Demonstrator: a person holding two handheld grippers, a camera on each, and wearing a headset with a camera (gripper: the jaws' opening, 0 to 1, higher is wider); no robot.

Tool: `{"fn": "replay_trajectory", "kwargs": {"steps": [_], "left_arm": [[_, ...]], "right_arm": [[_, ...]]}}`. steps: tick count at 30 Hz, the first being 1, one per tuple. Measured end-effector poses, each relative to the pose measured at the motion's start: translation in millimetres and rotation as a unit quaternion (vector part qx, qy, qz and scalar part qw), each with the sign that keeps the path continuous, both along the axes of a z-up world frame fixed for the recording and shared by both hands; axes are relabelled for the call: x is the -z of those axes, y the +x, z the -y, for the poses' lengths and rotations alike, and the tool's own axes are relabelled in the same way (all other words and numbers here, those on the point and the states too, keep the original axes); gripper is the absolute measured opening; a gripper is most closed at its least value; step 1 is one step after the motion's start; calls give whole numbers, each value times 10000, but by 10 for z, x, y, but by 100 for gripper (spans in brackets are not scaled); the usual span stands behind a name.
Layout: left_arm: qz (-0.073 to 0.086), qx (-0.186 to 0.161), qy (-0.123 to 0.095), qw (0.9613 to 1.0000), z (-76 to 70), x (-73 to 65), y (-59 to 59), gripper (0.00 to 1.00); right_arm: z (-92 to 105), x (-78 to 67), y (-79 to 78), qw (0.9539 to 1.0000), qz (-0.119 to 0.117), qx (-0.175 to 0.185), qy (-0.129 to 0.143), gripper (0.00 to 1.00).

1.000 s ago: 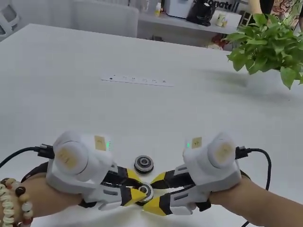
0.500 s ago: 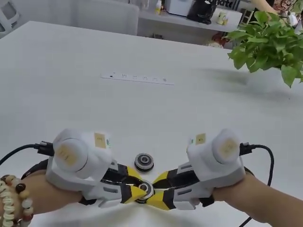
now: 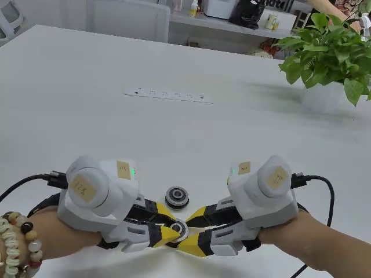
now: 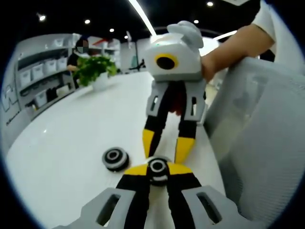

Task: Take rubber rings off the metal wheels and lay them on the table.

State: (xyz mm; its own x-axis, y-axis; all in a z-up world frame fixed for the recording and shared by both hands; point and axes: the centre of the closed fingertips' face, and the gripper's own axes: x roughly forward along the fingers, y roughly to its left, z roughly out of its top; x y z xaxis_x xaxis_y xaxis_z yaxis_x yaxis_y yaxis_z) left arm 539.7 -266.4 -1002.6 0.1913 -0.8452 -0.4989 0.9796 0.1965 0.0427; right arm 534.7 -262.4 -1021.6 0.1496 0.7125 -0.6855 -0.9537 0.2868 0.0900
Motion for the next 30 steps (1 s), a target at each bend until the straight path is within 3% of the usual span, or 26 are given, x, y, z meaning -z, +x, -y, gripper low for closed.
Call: {"fn": "replay_trajectory", "kwargs": {"steps": [20,22,24,30], "left_arm": [[-2,-17,1,10000,-10,0,3,14],[-5,-13,-3,10000,-11,-1,1,14],[-2,-13,-5,10000,-11,0,0,14],[-4,-22,-8,10000,-16,1,1,14]], "right_arm": [[84,-3,-25,9999,-157,13,-26,9],[114,14,2,9999,-51,23,-127,1],[108,11,-10,9998,-167,93,-62,1],[99,9,18,9998,-99,101,-156,0]]}}
